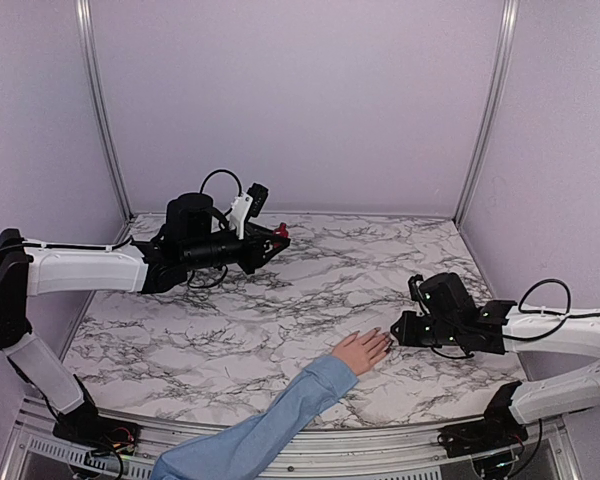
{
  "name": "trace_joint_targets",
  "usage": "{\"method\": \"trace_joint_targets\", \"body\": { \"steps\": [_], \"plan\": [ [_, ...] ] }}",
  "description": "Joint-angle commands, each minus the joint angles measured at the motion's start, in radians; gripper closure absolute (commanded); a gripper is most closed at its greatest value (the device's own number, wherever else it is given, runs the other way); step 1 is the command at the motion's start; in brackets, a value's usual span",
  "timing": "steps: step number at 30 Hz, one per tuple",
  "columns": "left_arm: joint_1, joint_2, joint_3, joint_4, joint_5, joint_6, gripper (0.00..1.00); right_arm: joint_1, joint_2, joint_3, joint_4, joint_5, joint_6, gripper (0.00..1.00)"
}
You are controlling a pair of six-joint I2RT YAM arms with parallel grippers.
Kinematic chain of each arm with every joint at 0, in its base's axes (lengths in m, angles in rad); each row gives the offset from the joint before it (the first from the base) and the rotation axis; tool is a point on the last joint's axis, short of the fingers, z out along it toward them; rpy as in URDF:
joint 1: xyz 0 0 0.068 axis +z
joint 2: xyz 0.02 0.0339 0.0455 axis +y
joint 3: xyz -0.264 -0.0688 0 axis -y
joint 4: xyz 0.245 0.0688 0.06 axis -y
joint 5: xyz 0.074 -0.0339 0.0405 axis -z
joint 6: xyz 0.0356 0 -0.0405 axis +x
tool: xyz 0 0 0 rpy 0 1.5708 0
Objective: Paint the nails
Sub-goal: Paint the hand on the nail.
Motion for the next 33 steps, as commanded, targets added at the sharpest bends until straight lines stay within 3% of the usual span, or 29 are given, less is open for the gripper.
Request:
{"method": "trace_joint_targets", "body": {
  "steps": [1,33],
  "plan": [
    [0.002,0.008,0.017,0.008,-0.004,0.003,1.0,0.009,0.003,0.033,-0.027,0.03,0.004,1.0],
    [0.002,0.007,0.009,0.008,-0.009,0.008,1.0,0.009,0.018,0.034,0.009,0.067,0.019,1.0]
  ]
}}
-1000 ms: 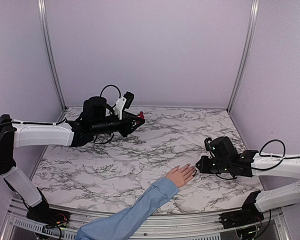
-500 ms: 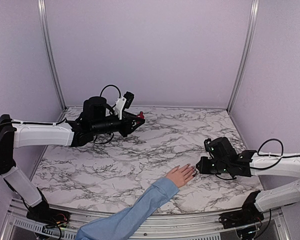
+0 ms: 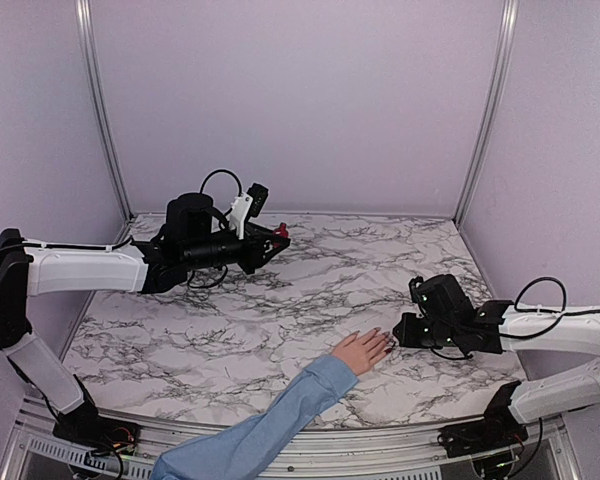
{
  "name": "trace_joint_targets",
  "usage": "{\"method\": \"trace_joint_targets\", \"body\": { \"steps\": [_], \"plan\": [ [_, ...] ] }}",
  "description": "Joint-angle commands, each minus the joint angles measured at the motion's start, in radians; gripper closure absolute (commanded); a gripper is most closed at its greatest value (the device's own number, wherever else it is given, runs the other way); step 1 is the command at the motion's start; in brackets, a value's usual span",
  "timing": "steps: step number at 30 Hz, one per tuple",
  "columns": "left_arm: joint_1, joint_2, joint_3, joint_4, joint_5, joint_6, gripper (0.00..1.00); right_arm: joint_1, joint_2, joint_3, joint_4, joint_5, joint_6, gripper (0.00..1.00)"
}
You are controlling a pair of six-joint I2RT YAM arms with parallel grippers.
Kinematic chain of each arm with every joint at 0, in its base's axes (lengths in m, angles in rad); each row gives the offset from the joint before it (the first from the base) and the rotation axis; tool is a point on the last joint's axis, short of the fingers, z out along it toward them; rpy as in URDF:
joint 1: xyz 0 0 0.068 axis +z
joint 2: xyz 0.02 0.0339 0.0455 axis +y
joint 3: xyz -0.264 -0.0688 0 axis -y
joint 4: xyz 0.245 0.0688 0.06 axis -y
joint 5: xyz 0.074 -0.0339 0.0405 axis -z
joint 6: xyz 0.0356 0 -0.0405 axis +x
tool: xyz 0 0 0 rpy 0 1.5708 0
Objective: Paint the nails
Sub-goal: Paint the hand on the nail.
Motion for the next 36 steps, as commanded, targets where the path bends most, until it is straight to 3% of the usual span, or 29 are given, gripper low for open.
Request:
{"method": "trace_joint_targets", "body": {
  "steps": [1,36],
  "plan": [
    [0.0,0.007,0.009,0.008,-0.008,0.006,1.0,0.01,-0.011,0.031,0.024,0.027,0.02,1.0],
    [0.002,0.008,0.008,0.008,-0.011,0.014,1.0,0.009,0.027,0.046,0.026,0.06,0.024,1.0]
  ]
}}
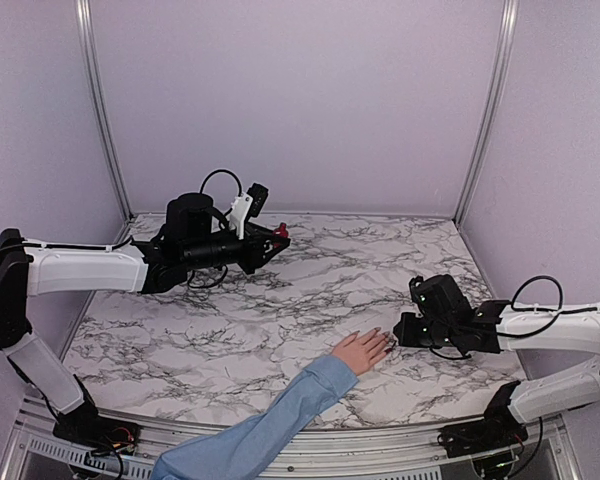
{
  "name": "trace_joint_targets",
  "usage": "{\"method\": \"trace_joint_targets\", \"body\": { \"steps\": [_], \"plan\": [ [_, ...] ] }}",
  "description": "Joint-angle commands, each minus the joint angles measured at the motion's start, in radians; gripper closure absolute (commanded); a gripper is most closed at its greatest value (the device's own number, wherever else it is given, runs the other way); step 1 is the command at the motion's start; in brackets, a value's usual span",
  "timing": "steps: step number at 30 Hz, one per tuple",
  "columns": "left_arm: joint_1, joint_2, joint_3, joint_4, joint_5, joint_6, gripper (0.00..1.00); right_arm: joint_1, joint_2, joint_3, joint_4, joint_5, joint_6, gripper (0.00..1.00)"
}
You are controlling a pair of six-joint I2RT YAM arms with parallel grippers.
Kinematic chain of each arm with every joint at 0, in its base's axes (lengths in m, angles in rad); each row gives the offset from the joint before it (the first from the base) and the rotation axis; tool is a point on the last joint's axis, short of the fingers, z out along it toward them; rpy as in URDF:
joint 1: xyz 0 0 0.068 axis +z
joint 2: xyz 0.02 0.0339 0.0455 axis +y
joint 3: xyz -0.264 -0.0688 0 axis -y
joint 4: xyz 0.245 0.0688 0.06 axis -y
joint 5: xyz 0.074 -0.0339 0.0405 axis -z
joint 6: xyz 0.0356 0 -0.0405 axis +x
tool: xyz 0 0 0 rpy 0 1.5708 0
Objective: Paint the nails
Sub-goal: Paint the hand on the nail.
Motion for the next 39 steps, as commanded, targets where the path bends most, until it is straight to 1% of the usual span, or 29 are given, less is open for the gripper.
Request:
{"method": "trace_joint_targets", "body": {
  "steps": [1,19,30,34,39],
  "plan": [
    [0.002,0.008,0.008,0.007,-0.011,0.013,1.0,0.01,0.005,0.046,0.008,0.033,0.021,1.0],
    [0.011,0.013,0.006,0.008,-0.002,0.021,1.0,0.009,0.015,0.059,-0.003,0.061,0.03,1.0],
    [0.016,0.004,0.007,0.008,0.004,0.028,1.0,0.009,-0.079,0.066,-0.039,0.121,0.028,1.0],
    [0.016,-0.003,0.004,0.008,0.009,0.029,1.0,0.009,-0.118,0.08,-0.042,0.13,-0.004,1.0],
    [0.017,-0.015,-0.003,0.009,0.022,0.029,1.0,0.009,-0.16,0.14,-0.063,0.13,-0.095,1.0]
  ]
}}
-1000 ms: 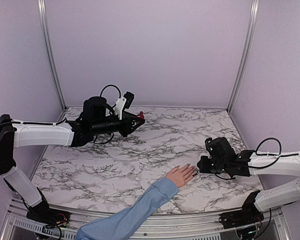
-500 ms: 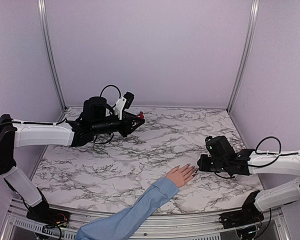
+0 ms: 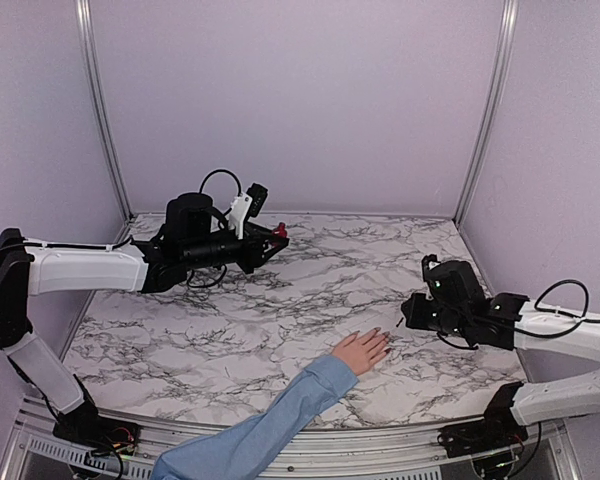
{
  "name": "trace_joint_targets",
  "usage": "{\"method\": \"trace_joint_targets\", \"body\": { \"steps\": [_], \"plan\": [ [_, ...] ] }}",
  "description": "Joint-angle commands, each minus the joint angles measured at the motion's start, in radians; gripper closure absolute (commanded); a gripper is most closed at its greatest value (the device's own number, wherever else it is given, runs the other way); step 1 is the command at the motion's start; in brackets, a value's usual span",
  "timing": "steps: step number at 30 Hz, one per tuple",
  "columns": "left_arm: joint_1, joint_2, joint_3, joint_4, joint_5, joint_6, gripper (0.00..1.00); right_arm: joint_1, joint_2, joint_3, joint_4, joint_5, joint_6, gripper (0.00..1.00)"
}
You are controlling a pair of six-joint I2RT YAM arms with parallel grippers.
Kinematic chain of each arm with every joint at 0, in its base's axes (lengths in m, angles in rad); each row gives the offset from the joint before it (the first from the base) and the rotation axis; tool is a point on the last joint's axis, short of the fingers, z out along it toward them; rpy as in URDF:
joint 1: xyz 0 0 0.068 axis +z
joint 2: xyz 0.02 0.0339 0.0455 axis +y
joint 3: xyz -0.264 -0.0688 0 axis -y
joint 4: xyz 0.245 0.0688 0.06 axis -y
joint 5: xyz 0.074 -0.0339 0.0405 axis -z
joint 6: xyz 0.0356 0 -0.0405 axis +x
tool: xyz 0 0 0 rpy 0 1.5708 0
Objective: Paint the nails
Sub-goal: Paint the hand on the nail.
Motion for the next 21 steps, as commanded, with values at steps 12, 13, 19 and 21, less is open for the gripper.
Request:
{"method": "trace_joint_targets", "body": {
  "steps": [12,13,19,21],
  "plan": [
    [0.004,-0.057,0.042,0.009,0.141,-0.005,1.0,-0.019,0.026,0.404,-0.085,-0.129,-0.388,1.0],
    [0.001,-0.06,0.047,0.008,0.164,-0.005,1.0,-0.025,0.039,0.438,-0.094,-0.143,-0.407,1.0],
    [-0.004,-0.095,0.05,0.008,0.224,-0.002,1.0,-0.082,0.105,0.624,-0.135,-0.319,-0.5,1.0],
    [-0.004,-0.108,0.046,0.007,0.236,0.004,1.0,-0.093,0.122,0.677,-0.137,-0.392,-0.535,1.0]
  ]
}}
